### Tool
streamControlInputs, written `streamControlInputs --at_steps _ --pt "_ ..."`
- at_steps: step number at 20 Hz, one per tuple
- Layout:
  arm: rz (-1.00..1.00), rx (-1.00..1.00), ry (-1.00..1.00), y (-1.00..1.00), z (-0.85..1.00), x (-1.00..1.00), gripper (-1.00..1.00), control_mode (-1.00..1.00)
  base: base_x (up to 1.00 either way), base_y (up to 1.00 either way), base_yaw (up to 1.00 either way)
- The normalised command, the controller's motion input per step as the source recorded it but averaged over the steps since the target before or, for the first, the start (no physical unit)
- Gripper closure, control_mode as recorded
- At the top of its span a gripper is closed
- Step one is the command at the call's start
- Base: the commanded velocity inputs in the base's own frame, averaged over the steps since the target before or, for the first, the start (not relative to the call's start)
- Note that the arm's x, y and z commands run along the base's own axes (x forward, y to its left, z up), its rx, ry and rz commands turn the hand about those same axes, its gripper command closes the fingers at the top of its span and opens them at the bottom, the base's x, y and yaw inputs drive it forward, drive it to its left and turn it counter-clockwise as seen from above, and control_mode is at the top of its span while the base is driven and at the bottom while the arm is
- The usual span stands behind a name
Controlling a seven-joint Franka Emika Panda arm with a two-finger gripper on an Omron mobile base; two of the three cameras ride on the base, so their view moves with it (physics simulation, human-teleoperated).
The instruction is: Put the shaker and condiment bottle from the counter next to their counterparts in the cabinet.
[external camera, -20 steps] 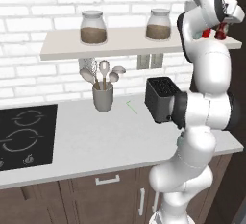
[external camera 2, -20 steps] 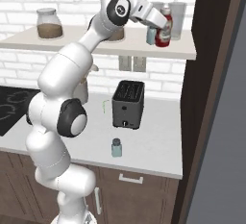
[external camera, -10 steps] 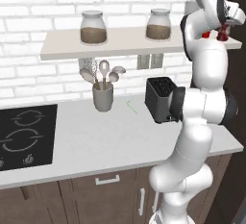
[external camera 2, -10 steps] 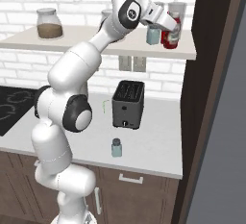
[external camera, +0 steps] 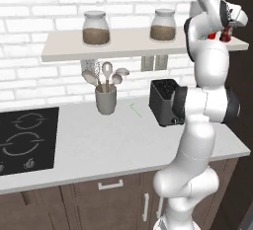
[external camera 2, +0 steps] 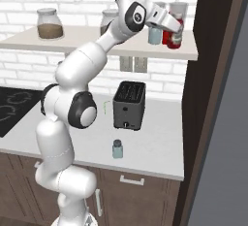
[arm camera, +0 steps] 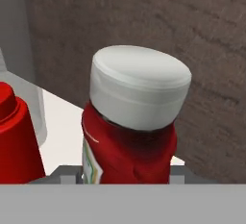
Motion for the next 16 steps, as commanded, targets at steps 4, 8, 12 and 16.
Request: streamControlInputs --at_steps 4,8,12,16 --pt "0.02 0.00 0.00 -0.39 0.00 0.40 1.00 -1.00 0.00 0.00 0.00" --pt "0.03 0.00 0.00 -0.28 -0.06 0.21 1.00 -1.00 0.00 0.00 0.00" --pt "0.02 -0.03 0.00 -0.06 -0.20 0.00 -1.00 -1.00 0.00 0.00 0.00" --pt "0.00 -0.02 0.00 0.00 -0.08 -0.01 -1.00 -1.00 0.00 0.00 0.00"
